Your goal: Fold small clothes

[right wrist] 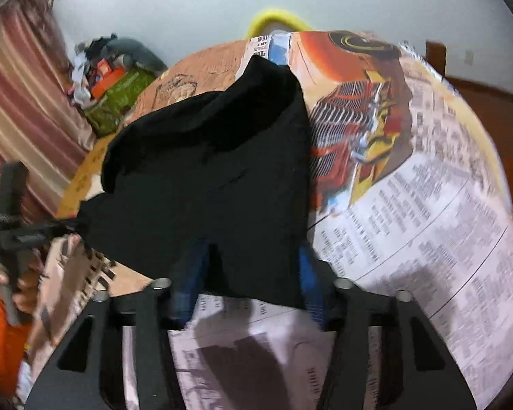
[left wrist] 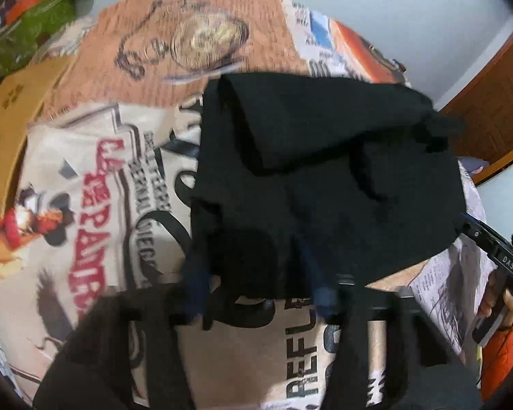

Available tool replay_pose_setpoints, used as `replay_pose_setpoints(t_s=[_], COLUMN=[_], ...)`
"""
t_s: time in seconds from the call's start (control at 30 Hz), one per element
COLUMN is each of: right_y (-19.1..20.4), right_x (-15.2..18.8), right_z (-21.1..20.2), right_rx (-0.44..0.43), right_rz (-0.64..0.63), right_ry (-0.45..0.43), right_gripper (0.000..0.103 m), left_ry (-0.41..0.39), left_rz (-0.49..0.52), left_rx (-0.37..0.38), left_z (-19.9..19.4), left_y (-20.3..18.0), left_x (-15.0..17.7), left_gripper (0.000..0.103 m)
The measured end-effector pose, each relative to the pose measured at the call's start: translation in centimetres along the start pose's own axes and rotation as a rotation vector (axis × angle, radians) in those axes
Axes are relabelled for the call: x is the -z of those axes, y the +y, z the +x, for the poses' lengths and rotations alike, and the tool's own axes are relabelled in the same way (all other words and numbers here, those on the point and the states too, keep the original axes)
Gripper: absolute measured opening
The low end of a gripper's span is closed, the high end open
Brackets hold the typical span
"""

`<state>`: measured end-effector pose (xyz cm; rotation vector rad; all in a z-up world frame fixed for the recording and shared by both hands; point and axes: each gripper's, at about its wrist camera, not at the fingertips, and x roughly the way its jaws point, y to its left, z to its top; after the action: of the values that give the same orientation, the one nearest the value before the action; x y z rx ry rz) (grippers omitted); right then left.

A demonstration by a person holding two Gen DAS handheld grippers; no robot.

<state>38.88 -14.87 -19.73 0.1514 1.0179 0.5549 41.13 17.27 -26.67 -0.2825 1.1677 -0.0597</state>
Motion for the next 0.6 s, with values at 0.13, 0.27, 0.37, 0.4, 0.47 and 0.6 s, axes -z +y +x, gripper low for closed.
replay_pose_setpoints(t_s=[0.13, 0.27, 0.37, 0.4, 0.47, 0.6], right_y=[0.3, 1.3, 2.1, 2.2, 2.5, 3.2], right_x=[0.3, 1.2, 2.7, 3.3, 4.6, 7.6], right_z=[-1.0, -2.6, -3.9, -4.2, -5.0, -5.6], right_rx=[0.006, 0.01, 0.016, 0.013, 0.008, 0.006], right_rz=[-0.009, -0.053, -0.079, -0.084, -0.09, -0.109], right_ry=[-0.014, -0.008, -0.006, -0.002, 0.012, 0.054], right_gripper=[0.009, 0.008, 0.008, 0.008, 0.008, 0.008], left_ry=[-0.033, -0.058, -0.06, -0.053, -0.038, -0.008], left_rz=[-0.01, 0.011, 0.024, 0.034, 0.043, 0.093], left_rx=[-0.001, 0.008, 0.023, 0.024, 0.032, -0.011], left_z=[-1.1, -4.0, -5.9, -6.5, -7.1, -7.8], left_y=[-0.3, -0.8, -1.1, -1.2, -1.2, -1.4], left_x=[0.7, 2.6, 5.0, 6.2, 8.2, 12.5], left_gripper=[0.019, 0.017, 0.016, 0.016, 0.016, 0.017])
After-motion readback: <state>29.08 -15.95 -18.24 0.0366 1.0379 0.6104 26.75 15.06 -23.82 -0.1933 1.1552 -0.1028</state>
